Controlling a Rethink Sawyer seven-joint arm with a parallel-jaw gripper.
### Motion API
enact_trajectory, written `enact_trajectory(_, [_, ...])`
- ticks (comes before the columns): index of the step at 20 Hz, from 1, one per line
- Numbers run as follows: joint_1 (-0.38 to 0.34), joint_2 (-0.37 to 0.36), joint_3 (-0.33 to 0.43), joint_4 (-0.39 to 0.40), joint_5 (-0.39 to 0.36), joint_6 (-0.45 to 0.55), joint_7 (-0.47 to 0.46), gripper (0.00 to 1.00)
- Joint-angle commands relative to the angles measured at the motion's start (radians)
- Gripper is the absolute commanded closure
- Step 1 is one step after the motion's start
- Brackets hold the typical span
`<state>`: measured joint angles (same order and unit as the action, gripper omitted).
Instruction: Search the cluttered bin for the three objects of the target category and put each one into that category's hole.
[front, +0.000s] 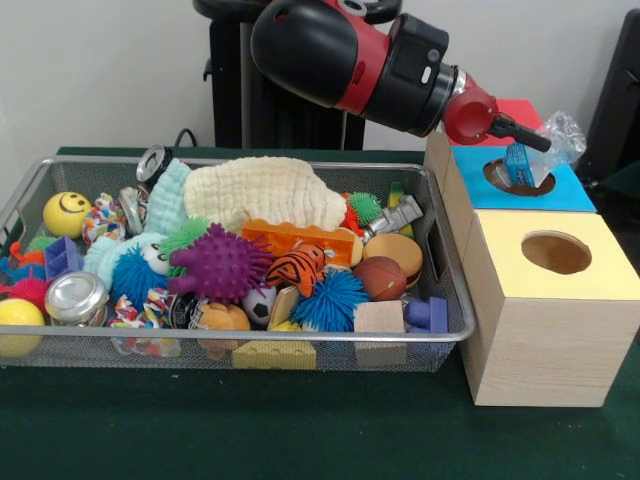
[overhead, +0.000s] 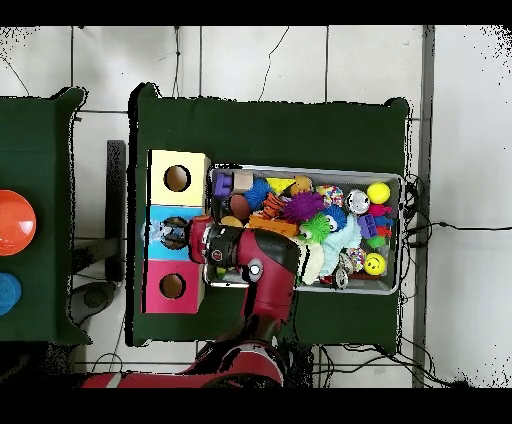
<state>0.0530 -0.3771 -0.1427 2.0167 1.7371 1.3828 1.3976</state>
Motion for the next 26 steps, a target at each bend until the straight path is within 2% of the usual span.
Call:
enact_trajectory(1, [-0.018,0.011,0.087,-0.006,-0.005,-0.047,-0.269,1.0])
enact_trajectory(2, [-0.017,0.012,0.085,-0.007,-0.002,-0.052,-0.27,0.0])
enact_trajectory(6, [-0.01,0.009,0.082,-0.006,0.014,-0.062,-0.271,0.0])
enact_trajectory(8, [-0.023,0.003,0.089,0.002,-0.035,-0.03,-0.235,0.0])
enact_trajectory(12, [-0.01,0.011,0.091,-0.024,0.014,-0.065,-0.265,0.0])
enact_trajectory(14, [-0.008,-0.011,0.077,-0.011,-0.014,-0.062,-0.227,0.0])
enact_trajectory(20, [0.018,-0.066,0.048,0.014,-0.018,-0.08,-0.165,0.0])
enact_trajectory(21, [0.02,-0.087,0.021,0.013,-0.049,-0.1,-0.129,0.0])
enact_trajectory(22, [0.033,-0.144,-0.042,0.023,-0.109,-0.132,-0.074,0.0])
enact_trajectory(23, [0.036,-0.186,-0.128,-0.003,-0.208,-0.19,-0.015,0.0])
enact_trajectory(24, [0.039,-0.213,-0.23,-0.057,-0.354,-0.241,0.055,0.0])
enact_trajectory(26, [0.056,-0.209,-0.422,-0.213,-0.643,-0.27,0.17,0.0])
